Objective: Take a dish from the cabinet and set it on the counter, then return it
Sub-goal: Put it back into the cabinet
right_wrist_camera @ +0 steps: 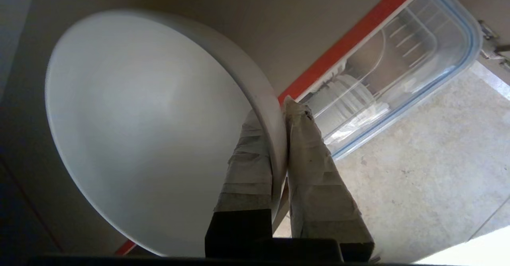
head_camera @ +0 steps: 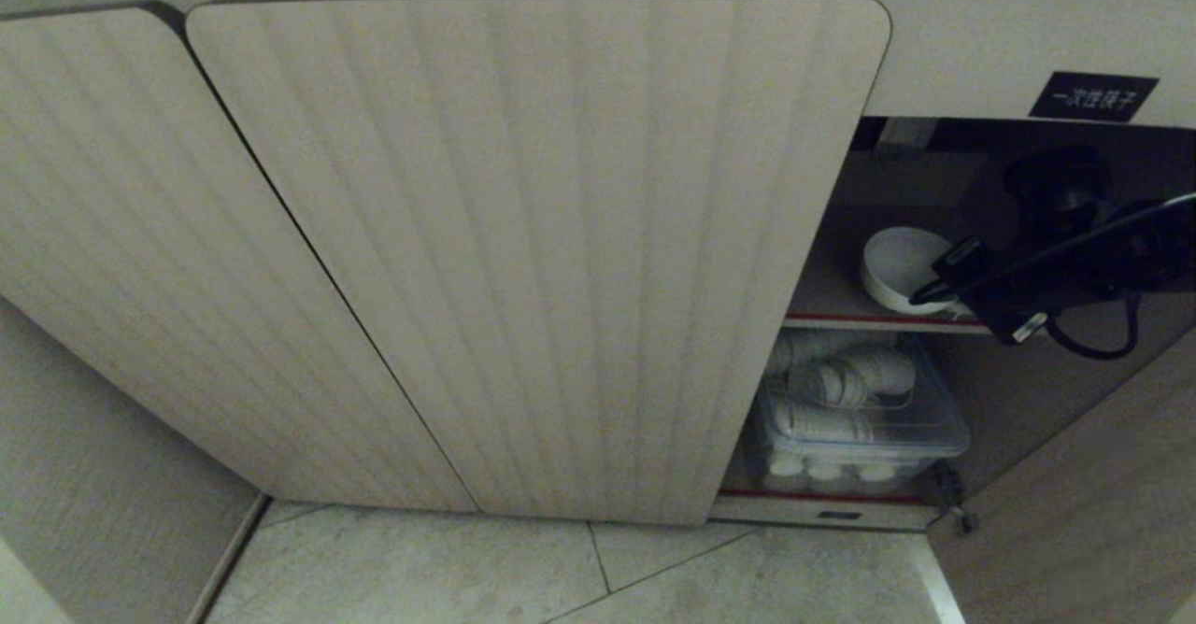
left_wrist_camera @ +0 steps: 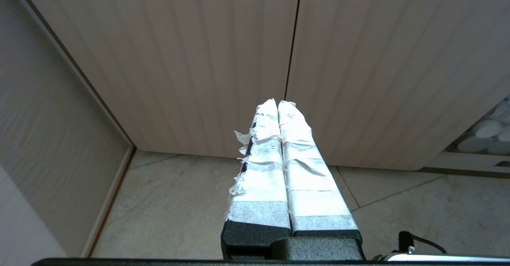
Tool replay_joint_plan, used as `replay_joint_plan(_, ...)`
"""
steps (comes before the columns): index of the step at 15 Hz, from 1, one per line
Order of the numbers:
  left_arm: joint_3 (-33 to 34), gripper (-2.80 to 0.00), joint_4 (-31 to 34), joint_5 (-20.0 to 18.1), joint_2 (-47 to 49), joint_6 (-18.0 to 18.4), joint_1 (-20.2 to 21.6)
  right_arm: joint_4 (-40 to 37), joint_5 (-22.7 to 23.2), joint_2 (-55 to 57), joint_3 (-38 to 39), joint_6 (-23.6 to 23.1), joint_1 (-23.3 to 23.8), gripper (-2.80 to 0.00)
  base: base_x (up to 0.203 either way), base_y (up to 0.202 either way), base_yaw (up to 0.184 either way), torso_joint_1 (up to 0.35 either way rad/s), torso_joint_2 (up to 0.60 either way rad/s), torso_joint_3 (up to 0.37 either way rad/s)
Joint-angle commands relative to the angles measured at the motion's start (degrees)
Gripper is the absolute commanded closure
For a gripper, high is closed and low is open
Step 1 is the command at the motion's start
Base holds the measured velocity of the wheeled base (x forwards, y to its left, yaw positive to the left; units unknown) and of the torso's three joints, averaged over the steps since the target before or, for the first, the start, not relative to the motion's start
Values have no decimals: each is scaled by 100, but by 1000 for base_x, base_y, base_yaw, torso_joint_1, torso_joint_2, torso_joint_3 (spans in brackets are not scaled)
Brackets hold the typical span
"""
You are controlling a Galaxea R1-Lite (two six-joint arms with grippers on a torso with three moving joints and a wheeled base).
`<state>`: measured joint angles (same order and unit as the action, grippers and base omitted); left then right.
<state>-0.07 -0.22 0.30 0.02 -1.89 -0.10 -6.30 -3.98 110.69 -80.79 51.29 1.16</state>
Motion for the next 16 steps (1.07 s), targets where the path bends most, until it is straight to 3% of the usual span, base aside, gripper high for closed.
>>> replay_joint_plan(1, 1, 0, -4, 5, -2, -4, 1, 15, -6, 52, -19, 29, -48, 0, 0, 0, 0, 0, 0, 0)
replay_joint_plan(16, 6, 0, -4, 5, -2, -4, 1, 15, -208, 390, -376, 31, -169, 0, 0, 0, 0, 0, 0, 0)
